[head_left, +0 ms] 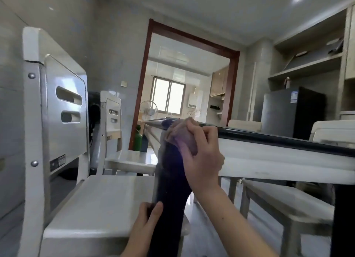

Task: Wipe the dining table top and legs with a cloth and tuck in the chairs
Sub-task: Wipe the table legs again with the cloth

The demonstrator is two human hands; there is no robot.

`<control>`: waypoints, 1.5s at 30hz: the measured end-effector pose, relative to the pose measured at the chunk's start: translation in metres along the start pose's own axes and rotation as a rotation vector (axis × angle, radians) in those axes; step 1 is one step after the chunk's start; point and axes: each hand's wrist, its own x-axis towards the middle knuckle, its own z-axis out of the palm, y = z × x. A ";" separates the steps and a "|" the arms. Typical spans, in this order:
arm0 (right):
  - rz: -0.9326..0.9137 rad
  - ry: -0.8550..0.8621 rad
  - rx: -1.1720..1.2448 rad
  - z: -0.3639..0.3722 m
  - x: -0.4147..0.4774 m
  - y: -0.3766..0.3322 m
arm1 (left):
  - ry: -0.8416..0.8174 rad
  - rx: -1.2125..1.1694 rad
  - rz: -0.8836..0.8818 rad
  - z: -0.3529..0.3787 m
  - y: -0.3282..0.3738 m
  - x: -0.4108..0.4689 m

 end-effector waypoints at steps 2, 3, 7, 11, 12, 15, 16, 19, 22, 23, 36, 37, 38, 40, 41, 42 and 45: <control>-0.011 -0.020 0.026 -0.003 -0.029 0.016 | -0.022 0.029 0.004 -0.003 -0.002 0.000; -0.032 -0.045 0.033 -0.007 -0.044 0.023 | -0.030 0.020 -0.003 -0.003 -0.004 0.000; -0.145 -0.148 0.013 -0.019 -0.061 0.036 | -0.053 -0.046 -0.036 -0.001 -0.015 0.006; -0.146 -0.105 -0.019 -0.011 -0.030 0.033 | -0.076 -0.065 -0.043 0.001 -0.016 0.009; -0.117 -0.100 0.014 -0.008 -0.032 0.030 | -0.073 -0.083 -0.045 0.002 -0.016 0.009; -0.128 -0.150 0.040 -0.007 -0.067 0.028 | -0.075 -0.102 -0.032 0.001 -0.018 0.010; -0.173 -0.175 0.023 -0.010 -0.077 0.028 | -0.077 -0.095 -0.031 0.001 -0.019 0.010; -0.304 -0.180 -0.030 -0.014 -0.068 0.027 | -0.089 -0.084 -0.027 0.000 -0.018 0.007; -0.239 -0.082 -0.038 -0.005 -0.039 0.020 | -0.094 -0.060 -0.012 0.000 -0.014 0.004; -0.182 -0.047 -0.020 -0.001 -0.037 0.020 | -0.103 -0.064 -0.014 0.000 -0.013 0.003; 0.207 0.002 0.164 0.014 -0.142 -0.011 | -0.180 -0.067 -0.003 -0.009 -0.029 0.015; 0.217 0.056 0.145 0.017 -0.120 -0.013 | -0.187 -0.061 0.008 -0.009 -0.030 0.015; 0.226 0.100 0.112 0.020 -0.102 -0.013 | -0.187 -0.057 0.019 -0.008 -0.029 0.015; 0.254 0.155 0.085 0.021 -0.089 -0.014 | -0.175 -0.055 0.027 -0.007 -0.029 0.017; 0.257 0.169 0.115 0.022 -0.097 -0.013 | -0.171 -0.054 0.030 -0.007 -0.029 0.017; 0.261 0.157 0.137 0.022 -0.118 -0.011 | -0.168 -0.052 0.039 -0.007 -0.029 0.016; 0.407 0.051 0.329 0.021 -0.218 -0.017 | -0.177 -0.067 0.072 -0.009 -0.028 0.013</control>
